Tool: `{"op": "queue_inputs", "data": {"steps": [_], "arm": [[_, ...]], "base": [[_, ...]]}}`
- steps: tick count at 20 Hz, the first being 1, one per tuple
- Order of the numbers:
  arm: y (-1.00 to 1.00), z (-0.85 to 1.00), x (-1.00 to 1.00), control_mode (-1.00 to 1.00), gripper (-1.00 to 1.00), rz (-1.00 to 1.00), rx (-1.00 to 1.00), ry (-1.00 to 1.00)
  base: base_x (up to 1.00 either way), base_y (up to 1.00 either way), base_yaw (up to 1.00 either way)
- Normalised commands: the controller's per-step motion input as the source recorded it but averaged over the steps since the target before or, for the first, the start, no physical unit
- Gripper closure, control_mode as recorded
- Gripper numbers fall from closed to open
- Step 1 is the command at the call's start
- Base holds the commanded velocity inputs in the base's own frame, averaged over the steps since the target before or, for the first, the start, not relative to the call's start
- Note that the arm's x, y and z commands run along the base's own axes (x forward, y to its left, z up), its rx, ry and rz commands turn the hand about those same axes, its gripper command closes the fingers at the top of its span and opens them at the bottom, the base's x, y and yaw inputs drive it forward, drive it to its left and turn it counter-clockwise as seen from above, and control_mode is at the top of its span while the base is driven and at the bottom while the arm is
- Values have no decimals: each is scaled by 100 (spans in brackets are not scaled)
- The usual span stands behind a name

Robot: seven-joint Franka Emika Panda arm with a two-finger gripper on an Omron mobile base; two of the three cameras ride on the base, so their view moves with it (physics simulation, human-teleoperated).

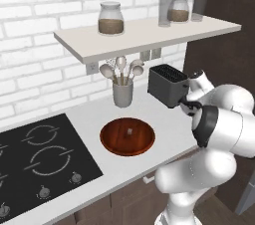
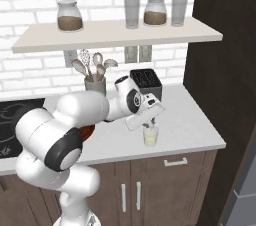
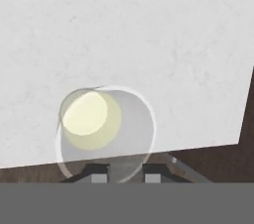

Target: Grab a lemon wedge from the fridge and one ice cube from the ice bowl, and put them in the glass of lemonade.

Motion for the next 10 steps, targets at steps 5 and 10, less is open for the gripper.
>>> {"op": "queue_inputs", "data": {"steps": [5, 10], "arm": [[0, -23, 11, -100, 100, 0, 0, 0], [1, -17, 15, -100, 100, 0, 0, 0]], "base": [[0, 0, 0], [0, 0, 0]]}}
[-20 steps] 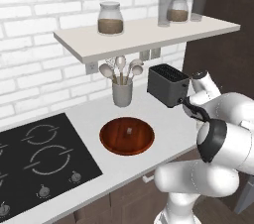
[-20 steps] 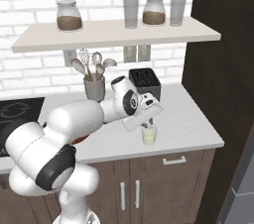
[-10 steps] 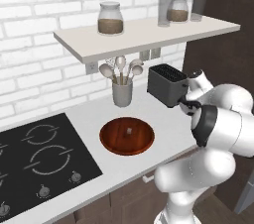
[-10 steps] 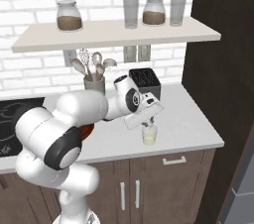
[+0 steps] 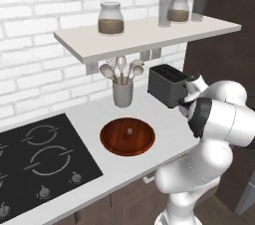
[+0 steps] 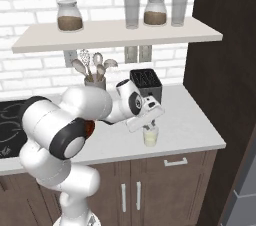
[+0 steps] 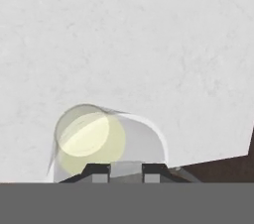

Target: Grab a lemon wedge from the fridge and one ice cube from the ice bowl, and put them in the glass of lemonade.

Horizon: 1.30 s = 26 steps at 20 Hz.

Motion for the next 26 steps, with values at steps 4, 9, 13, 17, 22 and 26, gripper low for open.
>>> {"op": "queue_inputs", "data": {"steps": [4, 9, 13, 17, 22, 26], "arm": [[0, -19, 12, -100, 100, 0, 0, 0], [0, -18, 9, -100, 100, 0, 0, 0], [0, -5, 4, -100, 100, 0, 0, 0], [0, 1, 0, -100, 100, 0, 0, 0], [0, 6, -12, -100, 100, 0, 0, -1], [0, 0, -19, -100, 100, 0, 0, -5]], "base": [[0, 0, 0], [0, 0, 0], [0, 0, 0], [0, 0, 0], [0, 0, 0], [0, 0, 0]]}}
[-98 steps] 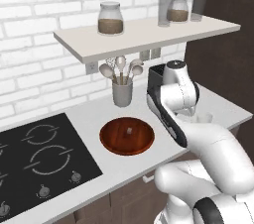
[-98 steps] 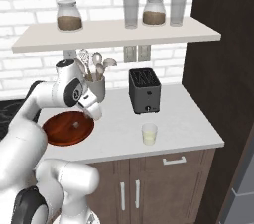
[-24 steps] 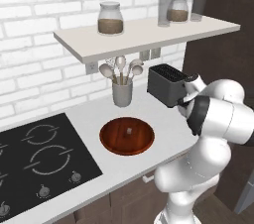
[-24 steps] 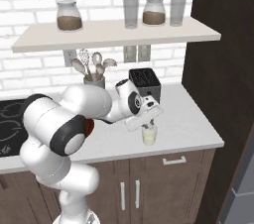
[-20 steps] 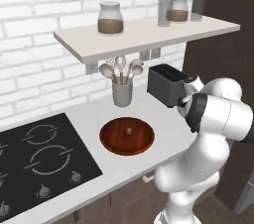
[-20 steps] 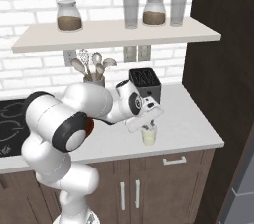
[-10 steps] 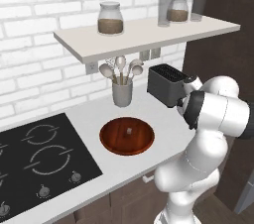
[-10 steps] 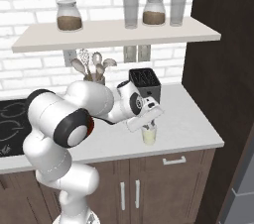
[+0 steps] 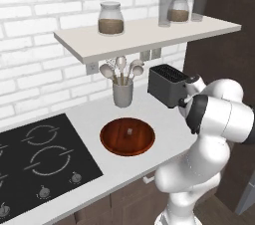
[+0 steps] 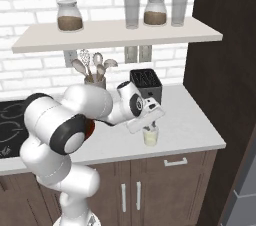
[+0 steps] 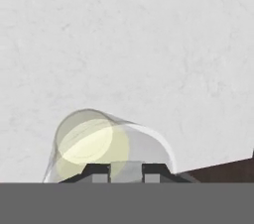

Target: Grab a lemon wedge from the fridge and one ice cube from the ice bowl, and put them in the glass of lemonade.

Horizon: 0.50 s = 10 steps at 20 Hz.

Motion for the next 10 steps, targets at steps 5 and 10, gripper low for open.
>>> {"op": "queue_inputs", "data": {"steps": [5, 10], "arm": [[0, 0, -11, -100, 100, 0, 0, -7], [1, 0, 0, -100, 100, 0, -1, -9]], "base": [[0, 0, 0], [0, 0, 0]]}}
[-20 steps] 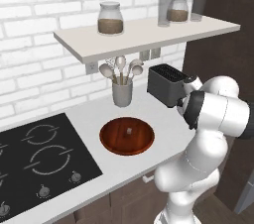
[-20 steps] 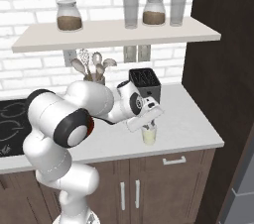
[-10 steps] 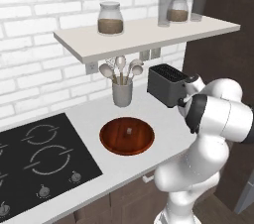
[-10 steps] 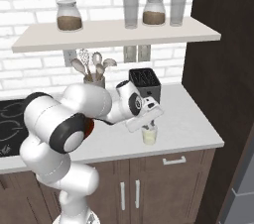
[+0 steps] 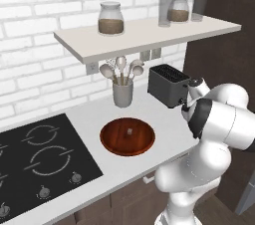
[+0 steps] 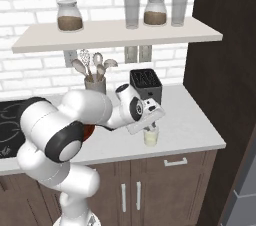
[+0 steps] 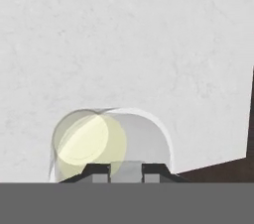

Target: Grab a lemon wedge from the fridge and one ice cube from the ice bowl, and put them in the glass of lemonade.

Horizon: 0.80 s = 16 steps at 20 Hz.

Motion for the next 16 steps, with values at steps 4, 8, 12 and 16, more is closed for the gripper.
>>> {"op": "queue_inputs", "data": {"steps": [4, 8, 12, 16], "arm": [[1, 6, 0, -100, 100, 0, -2, -9], [0, 11, 0, -100, 100, -1, 0, -7], [0, 4, 0, -100, 100, -1, 0, -4], [0, 6, 0, -100, -100, -1, 0, -1]], "base": [[0, 0, 0], [0, 0, 0], [0, 0, 0], [0, 0, 0]]}}
